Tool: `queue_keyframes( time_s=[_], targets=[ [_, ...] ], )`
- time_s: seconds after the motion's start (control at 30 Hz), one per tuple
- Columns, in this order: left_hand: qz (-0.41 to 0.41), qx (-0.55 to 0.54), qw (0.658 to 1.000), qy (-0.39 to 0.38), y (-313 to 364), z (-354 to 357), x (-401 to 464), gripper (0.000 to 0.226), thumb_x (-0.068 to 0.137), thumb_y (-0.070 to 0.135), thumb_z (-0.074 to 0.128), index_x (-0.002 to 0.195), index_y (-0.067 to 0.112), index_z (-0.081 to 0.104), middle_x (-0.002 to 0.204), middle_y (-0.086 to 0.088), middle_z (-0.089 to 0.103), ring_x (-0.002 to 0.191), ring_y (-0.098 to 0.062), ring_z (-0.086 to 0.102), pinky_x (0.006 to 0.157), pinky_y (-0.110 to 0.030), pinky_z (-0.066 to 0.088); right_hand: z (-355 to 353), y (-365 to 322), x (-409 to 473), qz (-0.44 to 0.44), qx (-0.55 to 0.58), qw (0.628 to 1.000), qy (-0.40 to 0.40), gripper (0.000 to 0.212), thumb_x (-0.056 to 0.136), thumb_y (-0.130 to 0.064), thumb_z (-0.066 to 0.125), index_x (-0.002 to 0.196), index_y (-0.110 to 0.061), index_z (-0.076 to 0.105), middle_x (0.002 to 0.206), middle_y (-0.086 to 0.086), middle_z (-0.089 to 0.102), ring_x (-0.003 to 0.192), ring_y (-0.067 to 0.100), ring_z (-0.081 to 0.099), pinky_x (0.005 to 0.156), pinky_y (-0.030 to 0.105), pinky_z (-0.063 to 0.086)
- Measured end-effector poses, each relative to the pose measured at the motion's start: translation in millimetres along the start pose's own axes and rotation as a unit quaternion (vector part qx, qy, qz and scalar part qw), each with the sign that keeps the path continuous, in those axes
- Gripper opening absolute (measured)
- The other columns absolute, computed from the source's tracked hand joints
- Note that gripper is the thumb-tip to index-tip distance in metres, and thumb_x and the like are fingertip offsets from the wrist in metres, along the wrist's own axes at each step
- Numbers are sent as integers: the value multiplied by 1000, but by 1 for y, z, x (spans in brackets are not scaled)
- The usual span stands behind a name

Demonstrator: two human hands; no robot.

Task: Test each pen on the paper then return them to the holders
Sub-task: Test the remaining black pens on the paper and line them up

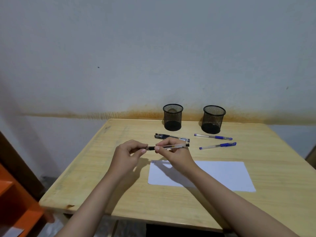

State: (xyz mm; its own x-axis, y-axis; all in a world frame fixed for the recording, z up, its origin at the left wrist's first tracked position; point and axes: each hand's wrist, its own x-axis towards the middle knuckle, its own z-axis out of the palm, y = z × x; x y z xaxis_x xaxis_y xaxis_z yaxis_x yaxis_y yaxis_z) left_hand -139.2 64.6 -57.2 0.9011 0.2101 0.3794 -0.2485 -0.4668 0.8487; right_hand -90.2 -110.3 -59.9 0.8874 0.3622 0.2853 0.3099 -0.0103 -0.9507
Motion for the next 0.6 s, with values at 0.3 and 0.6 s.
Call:
queue_keyframes(
  time_s=[0.3, 0.6],
  targets=[
    [57, -17, 998, 16, 10, 4, -1, 33, 78, -7, 65, 78, 25, 72, 77, 3, 67, 78, -3, 63, 70, -9, 44, 2, -10, -11, -28, 30, 999, 25, 4, 81, -13, 73, 80, -14, 69, 75, -1, 71, 74, 4, 67, 65, 18, 50],
    [72, -53, 995, -33, 2, -17, 7, 40, 77, -13, 63, 82, 25, 75, 94, 13, 73, 95, -7, 66, 83, -17, 50, -10, -28, -5, 54, 63, 977, -194, 21, 84, 6, 63, 98, -7, 72, 84, 5, 74, 76, 14, 70, 72, 25, 57]
  ],
)
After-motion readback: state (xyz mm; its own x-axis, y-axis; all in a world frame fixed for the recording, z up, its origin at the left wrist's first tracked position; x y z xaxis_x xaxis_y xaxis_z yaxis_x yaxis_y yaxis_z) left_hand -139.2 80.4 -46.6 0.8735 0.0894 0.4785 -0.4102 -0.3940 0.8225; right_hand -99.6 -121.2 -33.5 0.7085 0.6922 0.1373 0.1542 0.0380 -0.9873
